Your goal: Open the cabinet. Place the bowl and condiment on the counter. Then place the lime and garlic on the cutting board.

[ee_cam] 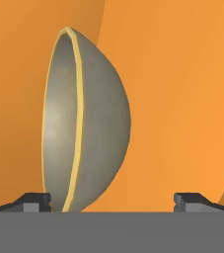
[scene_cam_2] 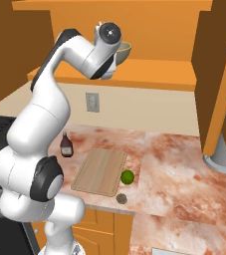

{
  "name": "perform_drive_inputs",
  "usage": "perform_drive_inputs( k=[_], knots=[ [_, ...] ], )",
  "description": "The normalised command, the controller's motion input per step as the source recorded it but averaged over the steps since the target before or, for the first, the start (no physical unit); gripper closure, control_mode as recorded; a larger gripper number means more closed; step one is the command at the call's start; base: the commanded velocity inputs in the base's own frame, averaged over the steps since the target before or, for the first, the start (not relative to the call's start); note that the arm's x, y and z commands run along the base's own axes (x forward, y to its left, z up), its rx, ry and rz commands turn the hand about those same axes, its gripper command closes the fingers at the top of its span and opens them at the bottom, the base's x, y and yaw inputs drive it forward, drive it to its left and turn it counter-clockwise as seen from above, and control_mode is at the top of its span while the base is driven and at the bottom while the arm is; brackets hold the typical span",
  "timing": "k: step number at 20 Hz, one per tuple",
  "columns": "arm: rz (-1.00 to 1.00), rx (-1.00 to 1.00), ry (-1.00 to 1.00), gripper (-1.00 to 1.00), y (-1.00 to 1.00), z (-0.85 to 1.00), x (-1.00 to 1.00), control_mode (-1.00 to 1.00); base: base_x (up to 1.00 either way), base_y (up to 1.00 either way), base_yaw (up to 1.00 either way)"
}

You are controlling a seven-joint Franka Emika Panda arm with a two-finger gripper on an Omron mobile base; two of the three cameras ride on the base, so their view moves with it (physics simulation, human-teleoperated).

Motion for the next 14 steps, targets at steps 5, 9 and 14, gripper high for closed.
perform_drive_inputs(
  k=[5,9,14],
  knots=[
    [0.01,0.0,0.0,-1.0,0.0,-0.04,0.12,-1.0,0.0,0.0,0.0],
    [0.01,0.0,0.0,-1.0,0.0,-0.04,0.11,-1.0,0.0,0.0,0.0],
    [0.01,0.0,0.0,-1.0,0.0,-0.04,0.11,-1.0,0.0,0.0,0.0]
  ],
)
